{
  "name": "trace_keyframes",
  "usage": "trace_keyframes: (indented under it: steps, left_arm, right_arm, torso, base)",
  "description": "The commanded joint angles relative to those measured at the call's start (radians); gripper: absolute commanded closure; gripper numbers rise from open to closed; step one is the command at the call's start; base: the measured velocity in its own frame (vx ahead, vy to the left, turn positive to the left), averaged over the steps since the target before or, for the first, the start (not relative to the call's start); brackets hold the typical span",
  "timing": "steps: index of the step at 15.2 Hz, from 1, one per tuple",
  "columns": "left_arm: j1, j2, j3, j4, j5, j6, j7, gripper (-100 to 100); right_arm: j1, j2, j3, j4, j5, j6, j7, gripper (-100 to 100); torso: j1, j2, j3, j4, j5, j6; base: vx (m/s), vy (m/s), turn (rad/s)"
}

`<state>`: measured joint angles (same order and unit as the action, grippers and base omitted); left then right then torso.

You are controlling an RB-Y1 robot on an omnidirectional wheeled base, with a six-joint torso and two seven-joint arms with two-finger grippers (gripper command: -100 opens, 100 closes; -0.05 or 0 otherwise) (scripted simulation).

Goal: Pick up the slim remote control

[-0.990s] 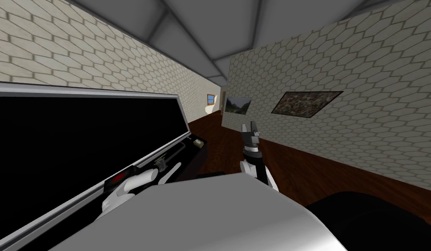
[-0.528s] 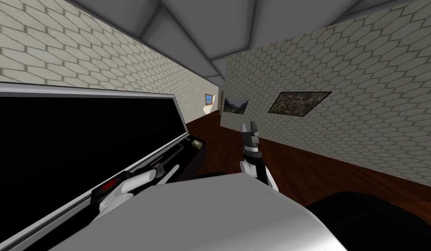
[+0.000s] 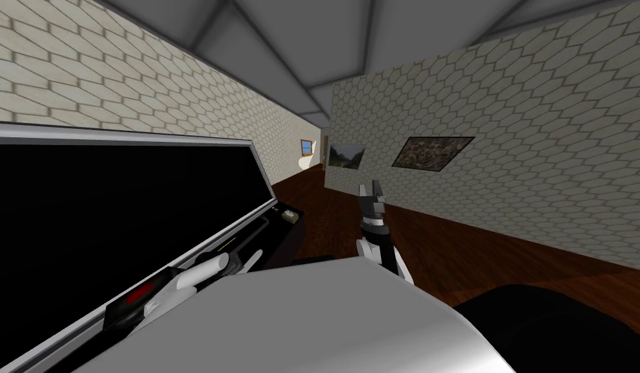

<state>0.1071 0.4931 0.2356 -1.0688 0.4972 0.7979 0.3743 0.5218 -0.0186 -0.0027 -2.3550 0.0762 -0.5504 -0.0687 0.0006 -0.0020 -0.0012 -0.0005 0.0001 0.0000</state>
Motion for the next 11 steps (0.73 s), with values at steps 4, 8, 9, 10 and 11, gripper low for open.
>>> trace_keyframes:
  steps: [4,8,9,10,11]
  left_arm:
    - [-0.021,0.001,0.009,0.080,0.032,0.083,0.031,-100]
    - [-0.040,0.002,0.018,0.157,0.065,0.158,0.059,-100]
    - [-0.044,0.001,0.020,0.177,0.073,0.176,0.066,-100]
    - [-0.047,0.000,0.022,0.194,0.080,0.191,0.071,-100]
    - [-0.048,-0.002,0.022,0.207,0.085,0.202,0.076,-100]
  right_arm:
    - [0.000,0.000,0.000,0.000,0.000,0.000,0.000,0]
    - [0.000,0.000,0.000,0.000,0.000,0.000,0.000,0]
    - [0.000,0.000,0.000,0.000,0.000,0.000,0.000,0]
    - [0.000,0.000,0.000,0.000,0.000,0.000,0.000,0]
    - [0.000,0.000,0.000,0.000,0.000,0.000,0.000,0]
  torso:
    - [0.000,0.000,0.000,0.000,0.000,0.000]
    - [0.001,0.000,0.000,0.000,0.000,0.000]
    - [0.001,0.000,0.000,0.000,0.000,0.000]
    - [0.001,-0.001,0.000,0.000,0.000,0.000]
    - [0.002,-0.001,-0.001,0.000,0.000,0.000]
  base:
    - [0.025,0.016,-0.077]
    - [0.032,0.024,-0.080]
    - [0.035,0.033,-0.076]
    - [0.045,0.049,-0.088]
    - [0.047,0.062,-0.083]
